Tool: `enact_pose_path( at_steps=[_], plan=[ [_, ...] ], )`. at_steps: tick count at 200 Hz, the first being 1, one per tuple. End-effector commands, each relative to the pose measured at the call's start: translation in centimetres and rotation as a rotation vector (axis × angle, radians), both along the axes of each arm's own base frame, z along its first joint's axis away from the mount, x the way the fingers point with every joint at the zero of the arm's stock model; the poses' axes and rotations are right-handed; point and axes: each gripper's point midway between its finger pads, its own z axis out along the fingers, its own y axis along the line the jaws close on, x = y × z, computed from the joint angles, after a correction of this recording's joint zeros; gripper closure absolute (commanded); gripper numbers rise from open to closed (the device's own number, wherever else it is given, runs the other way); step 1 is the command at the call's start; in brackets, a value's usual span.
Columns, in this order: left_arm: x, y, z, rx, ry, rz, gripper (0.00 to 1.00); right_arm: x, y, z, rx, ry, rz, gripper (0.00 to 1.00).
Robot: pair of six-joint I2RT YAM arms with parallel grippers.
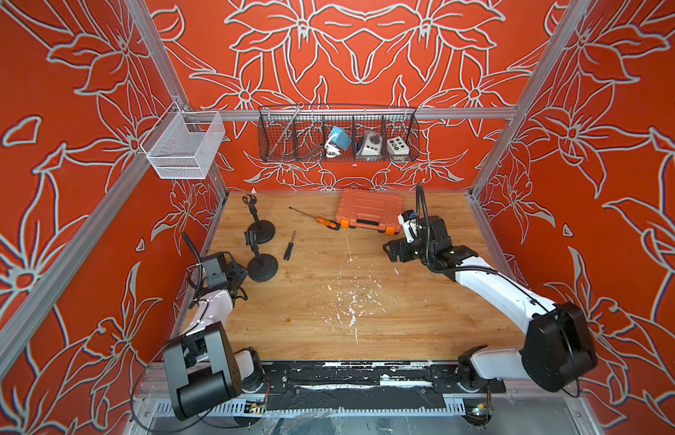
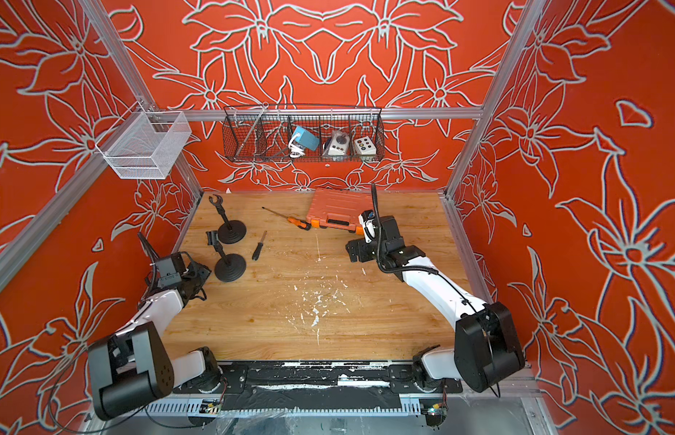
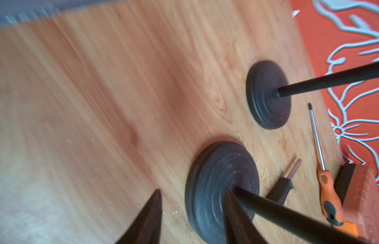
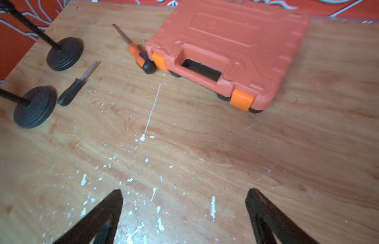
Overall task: Assemble a microphone stand
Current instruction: Place the microphone stand at the center of the board, then reset both arms
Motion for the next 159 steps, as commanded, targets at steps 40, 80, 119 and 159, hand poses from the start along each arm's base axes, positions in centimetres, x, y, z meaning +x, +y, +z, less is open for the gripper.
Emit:
enact_pose_path(
  at_steps=[40,80,119,159],
  plan=[
    [1.8,0.0,4.3,0.446,-0.089,-0.105,0.38,2.6,-10.6,0.4,-0.153,-0.181,-0.357,0.02],
    [4.4,-4.0,3.8,0.552,-0.109,-0.284,0.38,2.0,-14.2,-1.8,-0.256,-0.221,-0.414,0.02],
    [5.5,-6.7,3.0,0.593,-0.113,-0.408,0.37,1.3,-15.1,-3.3,-0.328,-0.269,-0.392,0.02],
    [6.0,-9.3,2.0,0.628,-0.207,-0.542,0.36,1.2,-14.5,-4.4,-0.337,-0.366,-0.314,0.03]
  ],
)
